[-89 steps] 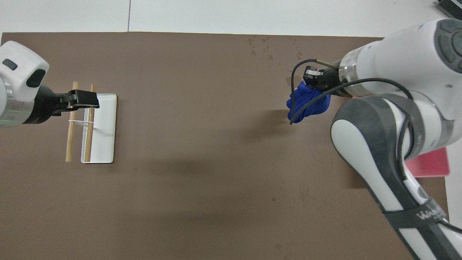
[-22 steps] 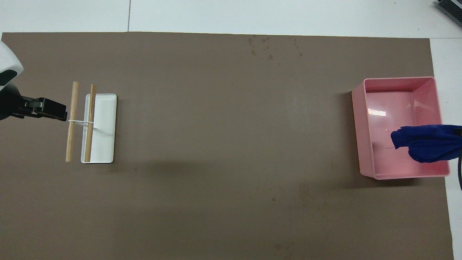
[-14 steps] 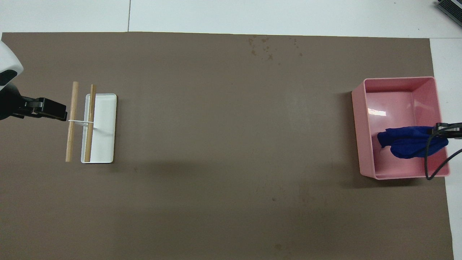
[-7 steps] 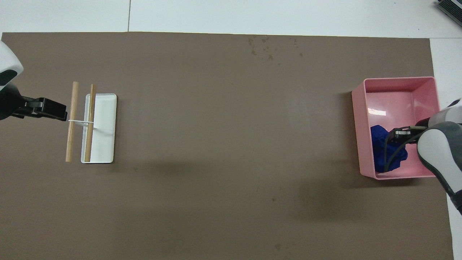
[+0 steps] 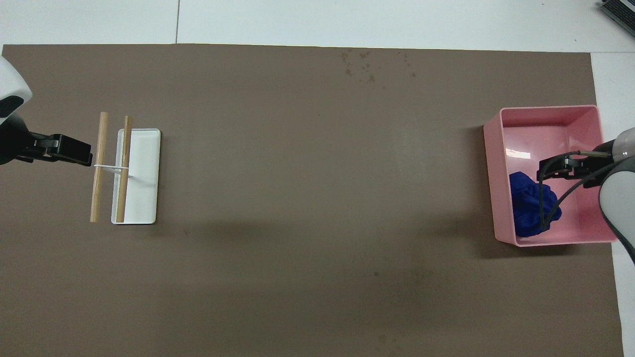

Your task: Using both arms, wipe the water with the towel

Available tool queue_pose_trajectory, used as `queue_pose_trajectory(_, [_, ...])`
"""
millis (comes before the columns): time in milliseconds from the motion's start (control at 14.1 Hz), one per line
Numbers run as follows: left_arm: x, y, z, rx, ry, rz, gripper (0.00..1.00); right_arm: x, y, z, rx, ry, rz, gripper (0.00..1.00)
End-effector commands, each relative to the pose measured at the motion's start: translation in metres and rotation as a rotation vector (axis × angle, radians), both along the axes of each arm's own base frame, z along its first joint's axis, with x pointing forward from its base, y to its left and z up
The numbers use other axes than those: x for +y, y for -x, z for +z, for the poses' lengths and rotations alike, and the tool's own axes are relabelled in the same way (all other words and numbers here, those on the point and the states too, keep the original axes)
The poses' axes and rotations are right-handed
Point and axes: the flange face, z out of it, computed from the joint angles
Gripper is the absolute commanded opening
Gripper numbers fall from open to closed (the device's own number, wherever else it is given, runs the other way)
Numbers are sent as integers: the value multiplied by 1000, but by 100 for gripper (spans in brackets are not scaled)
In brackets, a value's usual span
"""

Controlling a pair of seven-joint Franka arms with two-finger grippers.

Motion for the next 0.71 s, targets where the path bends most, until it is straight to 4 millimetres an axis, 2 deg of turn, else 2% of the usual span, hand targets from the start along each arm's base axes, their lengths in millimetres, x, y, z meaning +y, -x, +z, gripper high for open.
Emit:
queue_pose_trajectory(0, [0, 8, 1, 2, -2, -4, 100, 29, -11, 39, -16, 20, -11, 100])
queue_pose_trajectory(142, [0, 8, 1, 2, -2, -4, 100, 47, -14, 67, -44, 25, 19, 100])
queue_pose_trajectory(283, [0, 8, 1, 2, -2, -4, 100, 49, -10, 93, -62, 25, 22, 100])
queue_pose_trajectory(354, [0, 8, 1, 2, -2, -4, 100, 57, -8, 109, -60, 25, 34, 100])
queue_pose_trajectory(496, [0, 8, 1, 2, -2, -4, 100, 66, -5, 128, -61, 34, 51, 100])
queue_pose_trajectory(638, [0, 8, 1, 2, -2, -4, 100, 65, 3, 134, -40, 23, 50, 100])
